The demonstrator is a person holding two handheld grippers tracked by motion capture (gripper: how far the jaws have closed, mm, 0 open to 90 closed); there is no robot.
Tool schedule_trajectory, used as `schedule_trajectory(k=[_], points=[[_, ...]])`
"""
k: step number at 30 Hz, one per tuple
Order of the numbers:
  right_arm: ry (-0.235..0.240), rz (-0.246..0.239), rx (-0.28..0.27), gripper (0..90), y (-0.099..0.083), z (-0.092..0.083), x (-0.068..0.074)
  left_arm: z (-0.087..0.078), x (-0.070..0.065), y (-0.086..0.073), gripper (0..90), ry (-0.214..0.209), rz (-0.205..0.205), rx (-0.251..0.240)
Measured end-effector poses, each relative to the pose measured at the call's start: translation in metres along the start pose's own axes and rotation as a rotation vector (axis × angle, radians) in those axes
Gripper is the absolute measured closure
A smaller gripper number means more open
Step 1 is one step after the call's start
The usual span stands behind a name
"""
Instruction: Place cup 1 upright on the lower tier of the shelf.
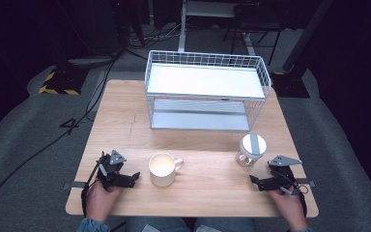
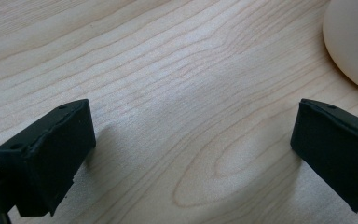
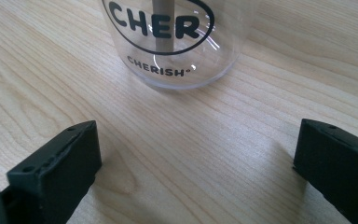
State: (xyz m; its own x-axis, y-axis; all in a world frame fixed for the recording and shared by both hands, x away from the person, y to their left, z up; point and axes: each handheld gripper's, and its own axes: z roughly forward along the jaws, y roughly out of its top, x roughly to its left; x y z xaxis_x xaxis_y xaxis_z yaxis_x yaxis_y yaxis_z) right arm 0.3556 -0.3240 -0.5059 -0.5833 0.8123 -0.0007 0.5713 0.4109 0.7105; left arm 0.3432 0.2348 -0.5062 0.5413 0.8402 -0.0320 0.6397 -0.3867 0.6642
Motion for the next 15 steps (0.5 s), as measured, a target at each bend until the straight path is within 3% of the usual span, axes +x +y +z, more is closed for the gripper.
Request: schedule_trajectory(k=[7, 15], points=[[-0.001, -0.001, 0.001, 1.1, 0.0000, -0.0001, -0.0003, 0.0009, 0.0020, 0.0014, 0.5, 0.008, 0.005, -0.002], [0.007, -0.009, 0.000, 1.1, -0.0005, -0.0006, -0.0015, 0.0017, 0.0008, 0.0019, 0.3, 0.022, -0.018, -0.002]])
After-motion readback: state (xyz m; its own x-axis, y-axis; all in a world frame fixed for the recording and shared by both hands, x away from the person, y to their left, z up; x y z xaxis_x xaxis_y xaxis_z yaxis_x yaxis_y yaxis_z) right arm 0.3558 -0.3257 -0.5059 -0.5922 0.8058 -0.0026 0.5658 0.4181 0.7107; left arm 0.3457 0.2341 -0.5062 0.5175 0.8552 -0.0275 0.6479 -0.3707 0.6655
